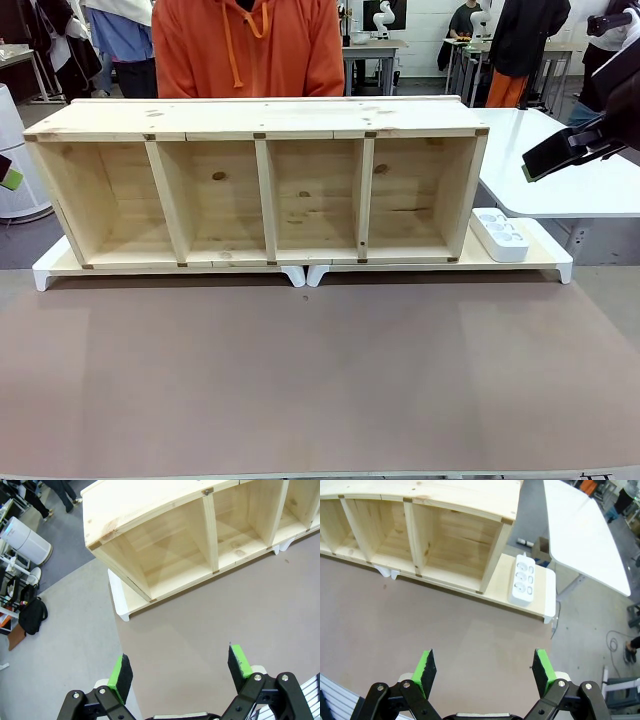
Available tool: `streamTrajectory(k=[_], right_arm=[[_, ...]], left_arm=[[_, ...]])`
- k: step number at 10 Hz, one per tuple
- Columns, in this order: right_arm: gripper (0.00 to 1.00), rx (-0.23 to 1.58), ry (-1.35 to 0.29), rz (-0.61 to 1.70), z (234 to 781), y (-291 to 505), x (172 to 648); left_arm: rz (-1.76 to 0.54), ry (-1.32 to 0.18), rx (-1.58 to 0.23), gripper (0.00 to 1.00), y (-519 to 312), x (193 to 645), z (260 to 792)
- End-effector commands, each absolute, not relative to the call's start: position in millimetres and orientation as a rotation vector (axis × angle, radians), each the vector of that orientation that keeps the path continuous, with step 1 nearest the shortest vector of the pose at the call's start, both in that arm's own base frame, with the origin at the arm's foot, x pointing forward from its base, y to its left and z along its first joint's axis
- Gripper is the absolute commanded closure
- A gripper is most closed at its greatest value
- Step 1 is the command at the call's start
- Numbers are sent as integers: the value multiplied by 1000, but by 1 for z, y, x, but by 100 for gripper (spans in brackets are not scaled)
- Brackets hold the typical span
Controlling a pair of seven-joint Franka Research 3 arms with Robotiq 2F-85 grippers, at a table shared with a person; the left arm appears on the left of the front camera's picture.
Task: Perform cable management.
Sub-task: When the cord part of the Power Cable appears at the lower middle area of the table and stops, grasp the cord part of the Power Cable.
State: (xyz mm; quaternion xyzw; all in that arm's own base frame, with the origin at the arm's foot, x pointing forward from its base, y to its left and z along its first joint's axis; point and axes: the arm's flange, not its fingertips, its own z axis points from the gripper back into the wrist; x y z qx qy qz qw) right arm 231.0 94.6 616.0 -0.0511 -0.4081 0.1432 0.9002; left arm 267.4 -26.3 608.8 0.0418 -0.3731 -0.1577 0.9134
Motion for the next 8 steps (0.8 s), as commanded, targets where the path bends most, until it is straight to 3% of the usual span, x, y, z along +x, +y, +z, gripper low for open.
streamTrajectory(k=[1,8], right_arm=[[0,-108,-846,294,616,94,231],[0,-108,-846,294,616,94,231]], left_arm=[[-326,-770,90,0,-27,267,609],[-326,-770,90,0,-27,267,609]])
